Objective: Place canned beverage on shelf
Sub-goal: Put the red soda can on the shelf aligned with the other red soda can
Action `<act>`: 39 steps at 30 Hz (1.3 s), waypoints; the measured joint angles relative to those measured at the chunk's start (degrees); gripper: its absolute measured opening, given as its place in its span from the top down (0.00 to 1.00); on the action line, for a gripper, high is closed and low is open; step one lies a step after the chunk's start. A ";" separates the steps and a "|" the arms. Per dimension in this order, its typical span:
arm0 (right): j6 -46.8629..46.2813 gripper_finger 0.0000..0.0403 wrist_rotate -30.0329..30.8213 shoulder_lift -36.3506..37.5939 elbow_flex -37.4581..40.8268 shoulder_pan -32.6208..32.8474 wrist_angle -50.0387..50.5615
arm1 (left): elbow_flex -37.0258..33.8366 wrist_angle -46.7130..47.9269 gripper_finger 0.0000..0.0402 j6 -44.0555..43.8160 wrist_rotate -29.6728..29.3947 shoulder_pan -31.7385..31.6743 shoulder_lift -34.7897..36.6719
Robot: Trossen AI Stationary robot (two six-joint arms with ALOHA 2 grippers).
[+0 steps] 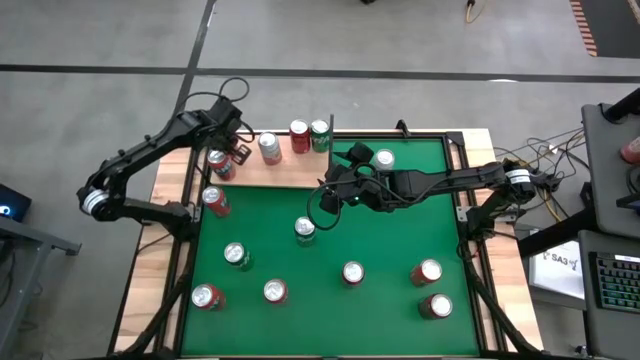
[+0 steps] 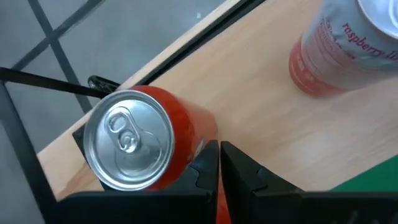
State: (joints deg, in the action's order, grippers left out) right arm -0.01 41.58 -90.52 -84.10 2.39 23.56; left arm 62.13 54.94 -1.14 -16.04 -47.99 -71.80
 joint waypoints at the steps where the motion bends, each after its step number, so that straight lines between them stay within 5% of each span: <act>1: 0.00 0.05 0.00 0.00 -0.01 0.00 0.01 | 0.00 -0.07 1.00 0.29 -0.96 0.02 0.36; 8: -0.02 0.05 0.00 0.00 0.01 0.00 -0.03 | 0.06 -3.69 1.00 1.93 -14.84 -0.05 2.99; 39: -0.42 0.05 0.00 0.00 0.01 0.00 0.23 | -1.07 -2.83 1.00 0.46 -12.33 -0.11 -0.54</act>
State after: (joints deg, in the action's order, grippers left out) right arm -0.43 41.58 -90.52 -84.09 2.39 23.79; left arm 61.06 52.11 -0.68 -28.38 -48.10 -72.34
